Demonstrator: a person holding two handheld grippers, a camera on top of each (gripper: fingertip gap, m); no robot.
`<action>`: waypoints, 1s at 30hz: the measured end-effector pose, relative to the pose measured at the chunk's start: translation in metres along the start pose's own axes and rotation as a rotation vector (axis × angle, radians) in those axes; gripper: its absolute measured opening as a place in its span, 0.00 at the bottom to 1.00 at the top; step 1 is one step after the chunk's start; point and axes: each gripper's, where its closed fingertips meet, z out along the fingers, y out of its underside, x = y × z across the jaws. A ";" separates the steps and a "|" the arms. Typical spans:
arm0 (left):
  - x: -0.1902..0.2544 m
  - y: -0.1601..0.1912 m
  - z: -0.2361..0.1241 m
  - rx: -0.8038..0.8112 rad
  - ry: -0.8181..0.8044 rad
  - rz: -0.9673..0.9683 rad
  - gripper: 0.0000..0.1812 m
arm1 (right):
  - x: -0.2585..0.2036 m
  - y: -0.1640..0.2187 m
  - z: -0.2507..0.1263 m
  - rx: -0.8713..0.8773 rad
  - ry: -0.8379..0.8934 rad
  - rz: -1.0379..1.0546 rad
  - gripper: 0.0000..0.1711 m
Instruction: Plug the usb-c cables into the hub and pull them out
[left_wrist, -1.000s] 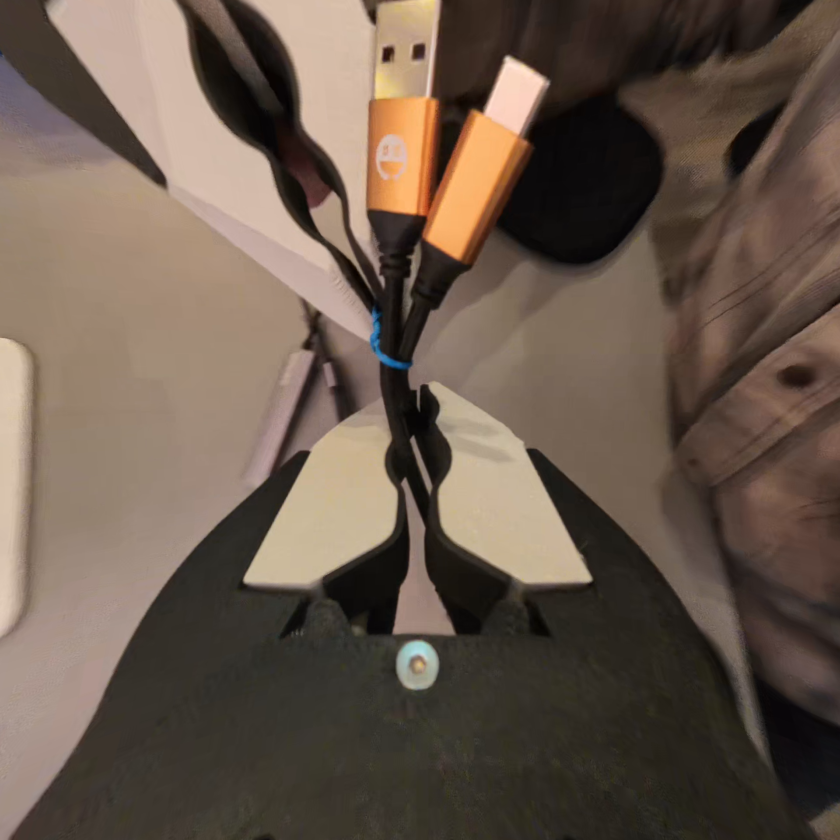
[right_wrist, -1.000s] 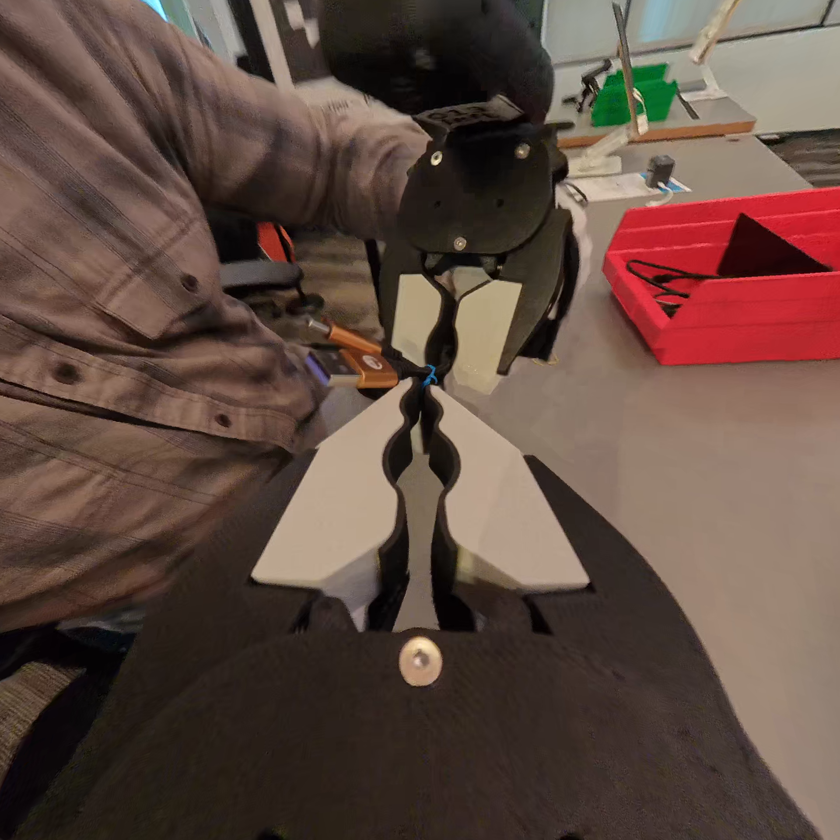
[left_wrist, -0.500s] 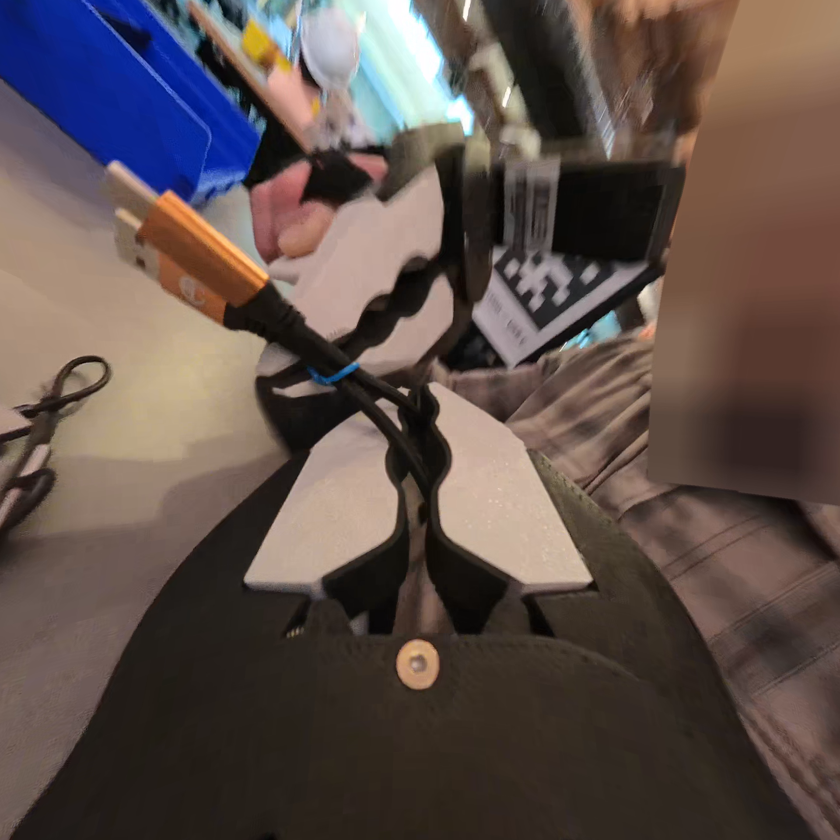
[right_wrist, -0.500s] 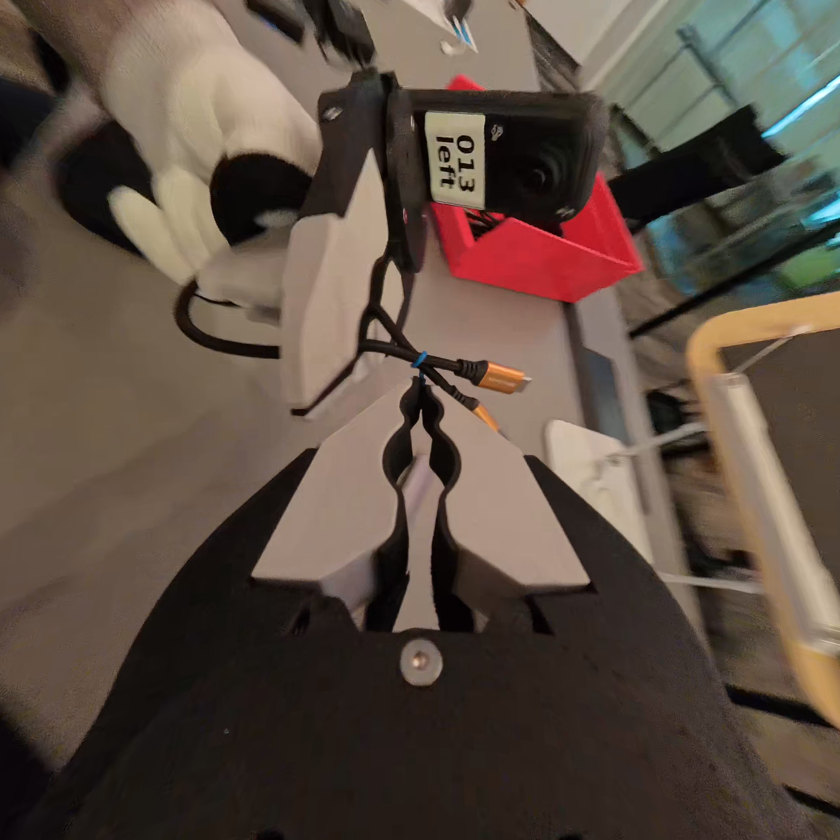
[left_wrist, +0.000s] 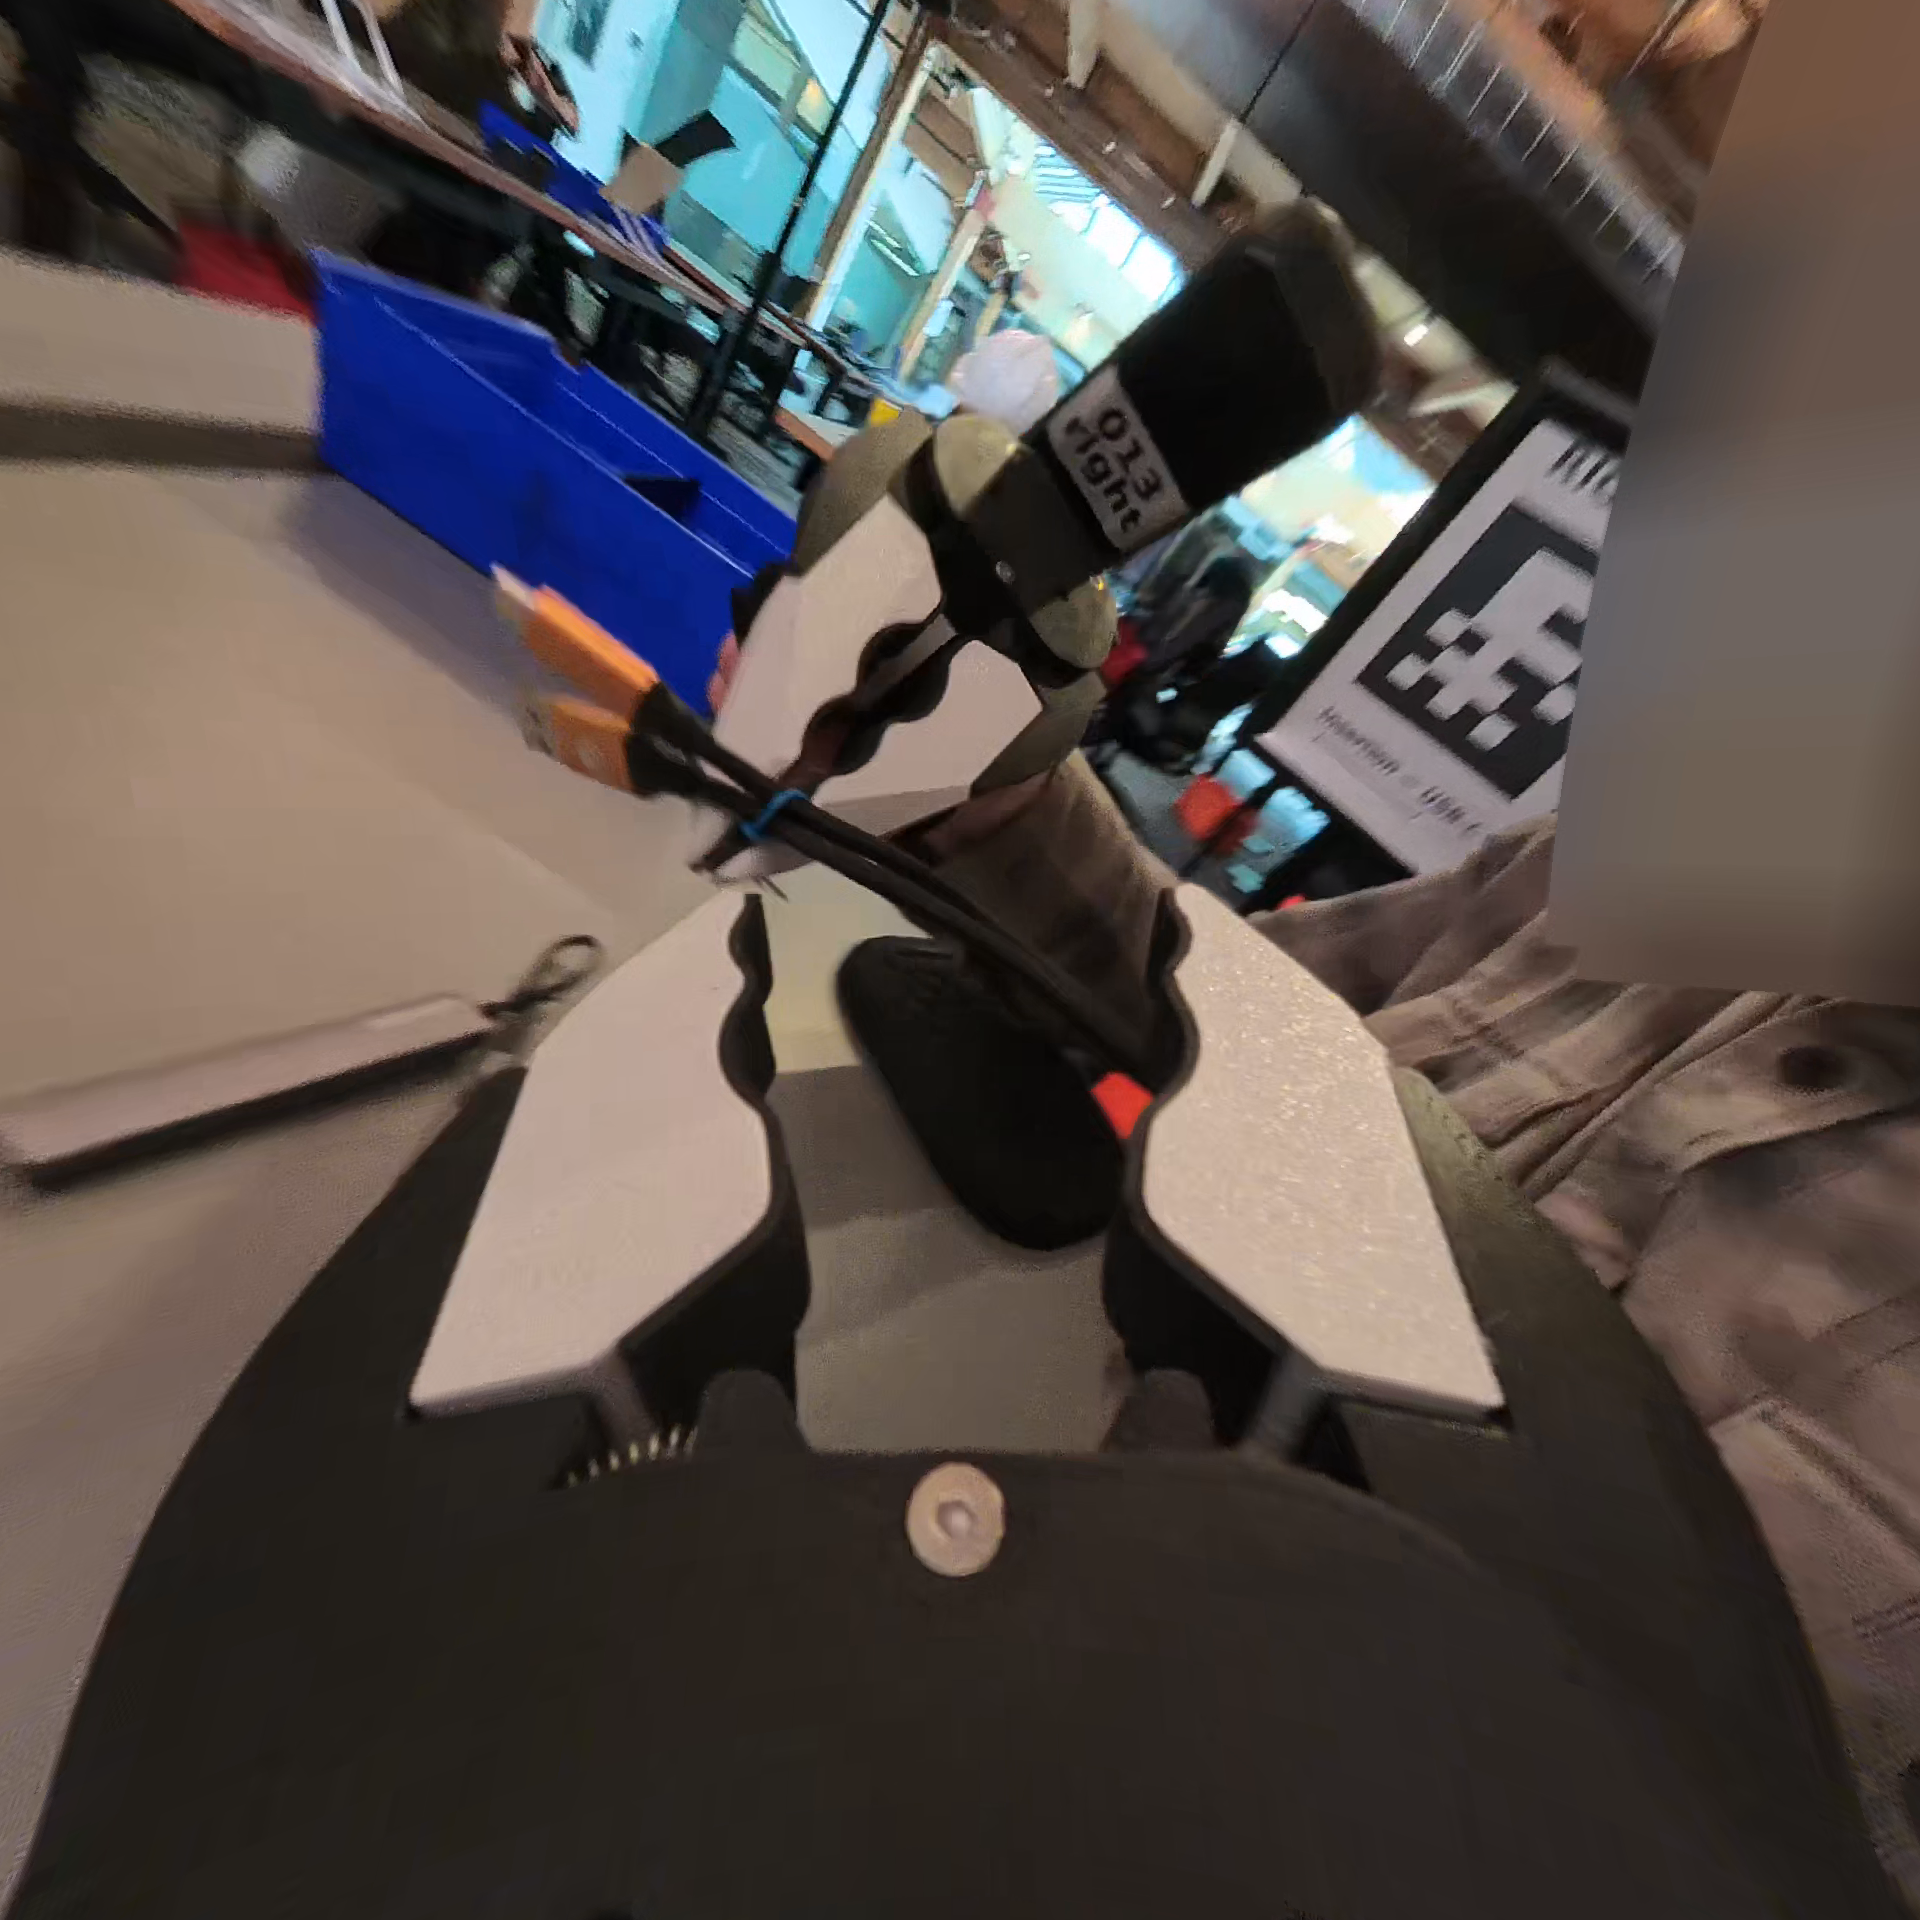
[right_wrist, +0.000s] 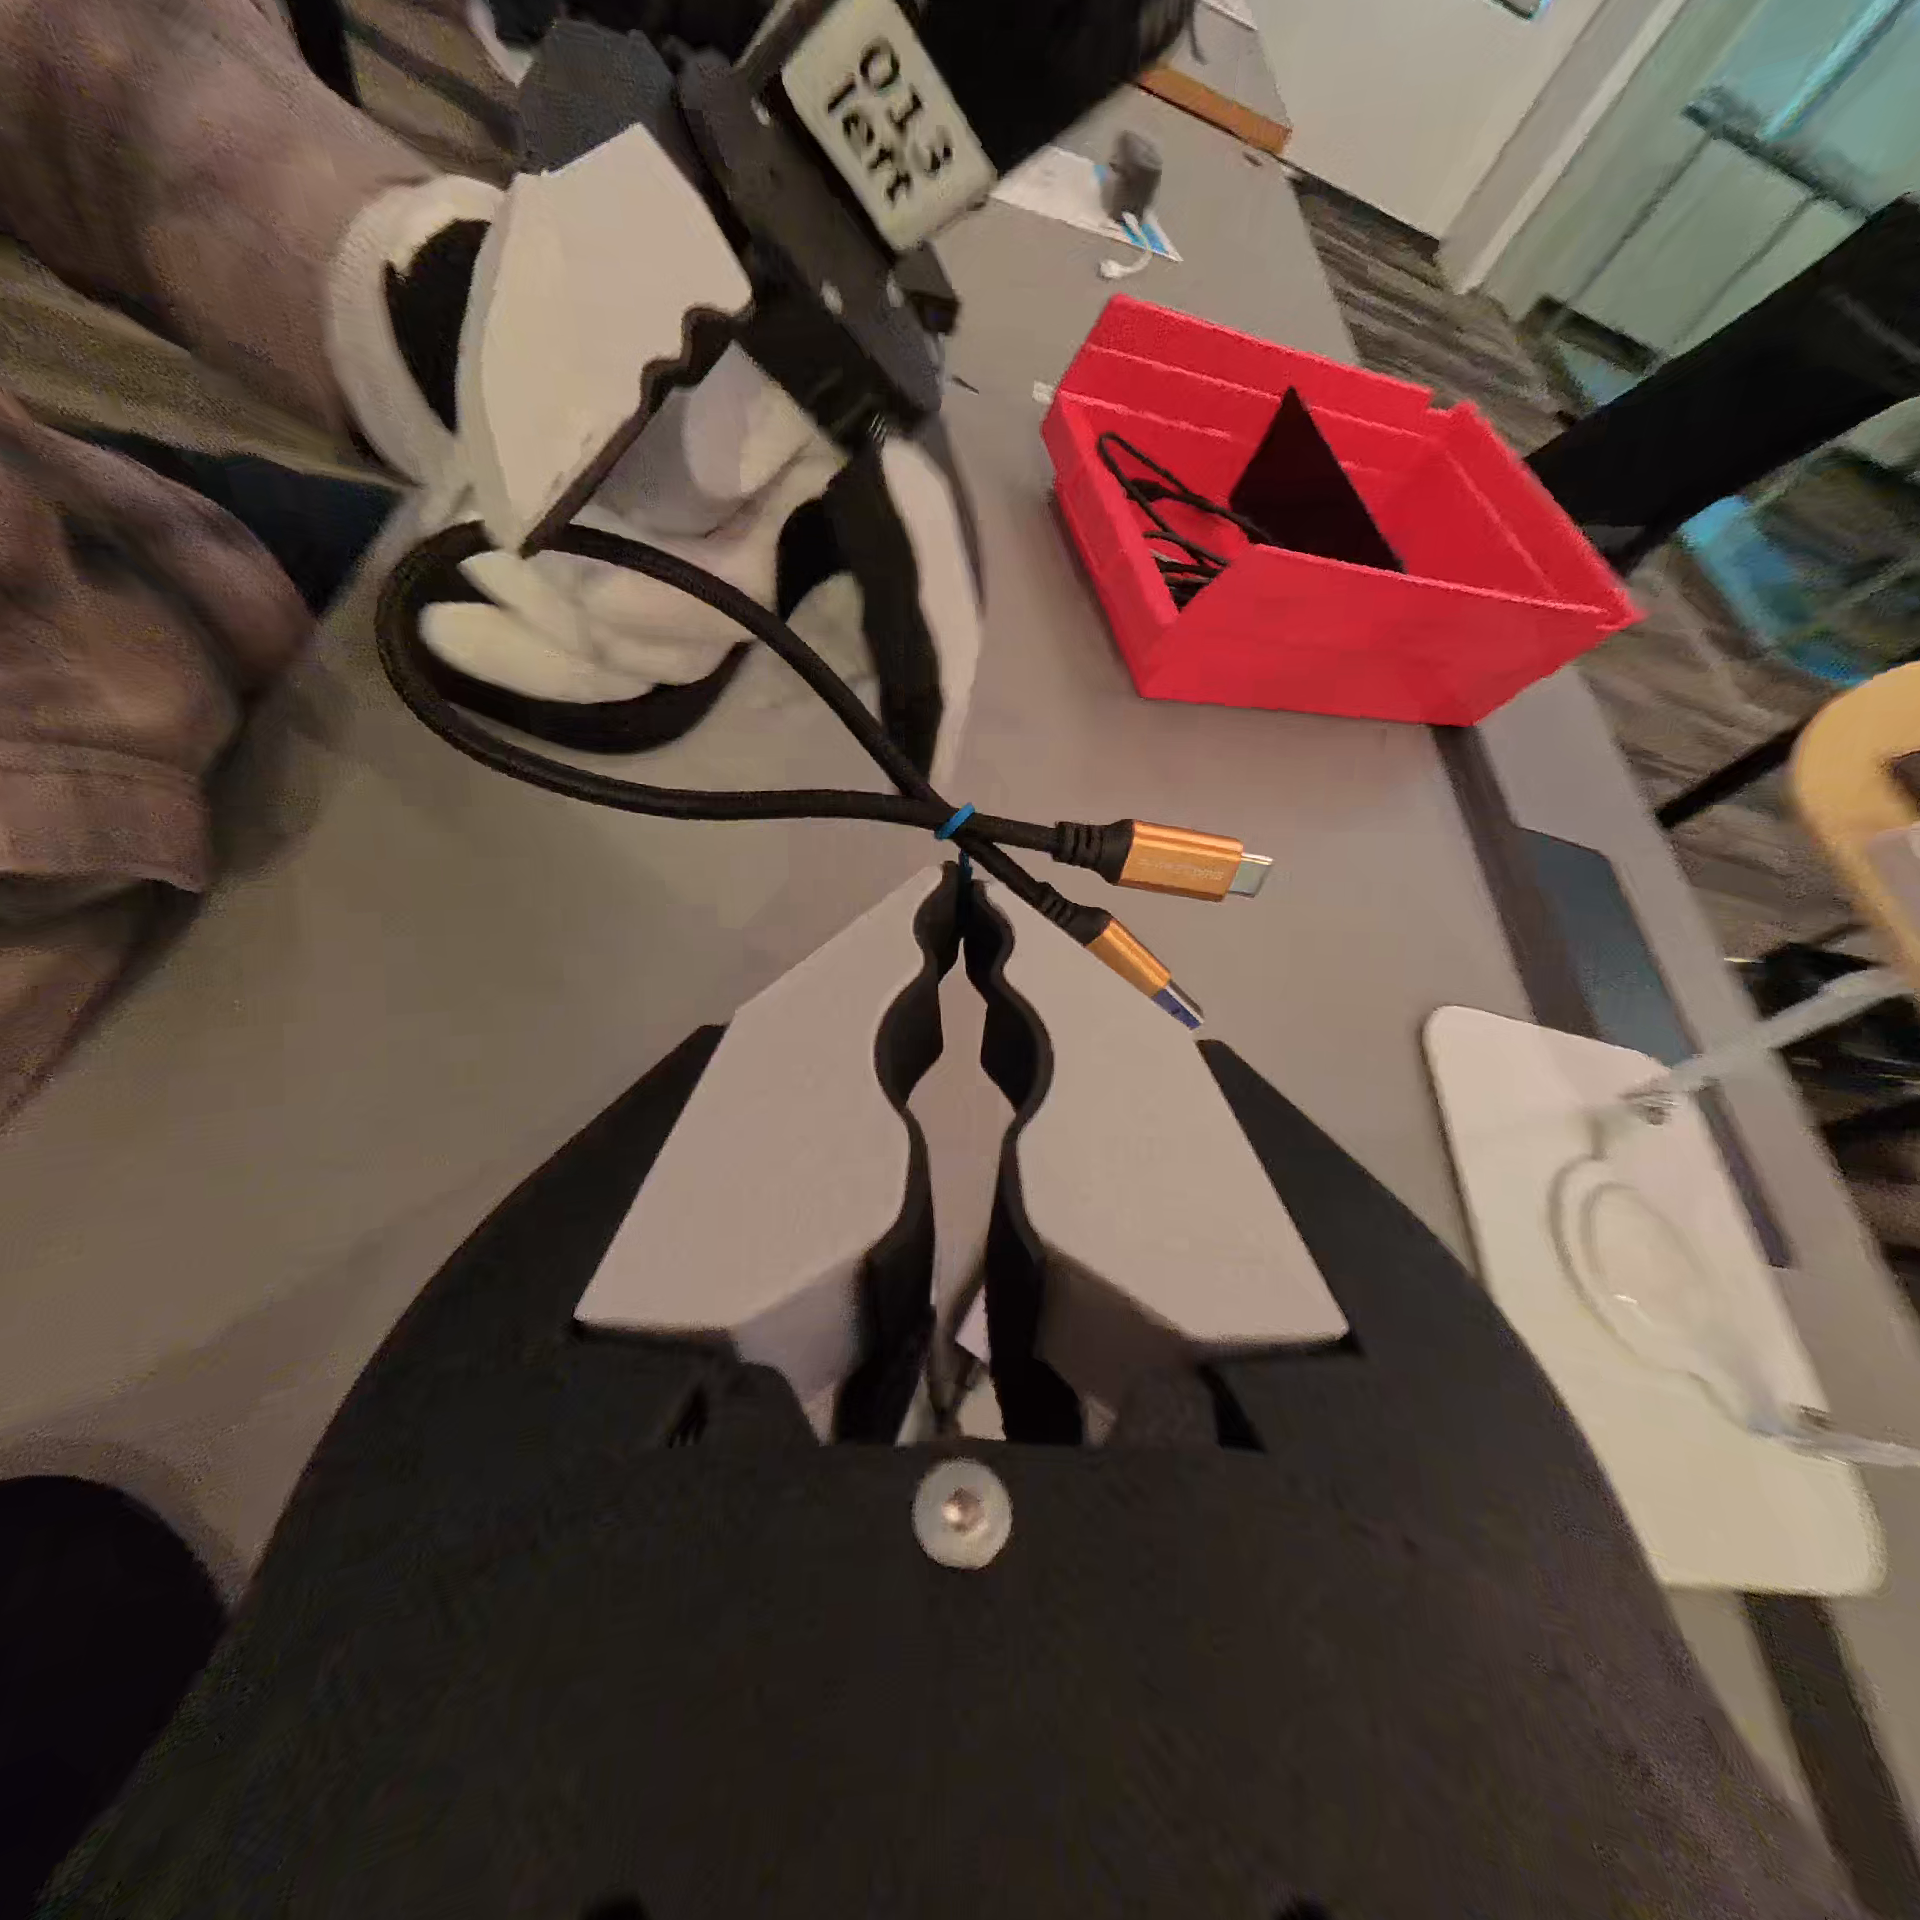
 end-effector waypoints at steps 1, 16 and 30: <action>-0.002 -0.005 -0.008 -0.008 -0.039 0.078 0.38 | -0.002 0.001 0.000 0.011 -0.045 0.032 0.00; -0.046 0.015 0.012 -0.586 -0.329 1.122 0.17 | -0.045 -0.029 -0.009 0.238 -0.597 0.205 0.00; -0.059 0.034 0.005 -0.702 -0.324 0.917 0.08 | -0.034 -0.018 -0.006 0.168 -0.383 0.109 0.00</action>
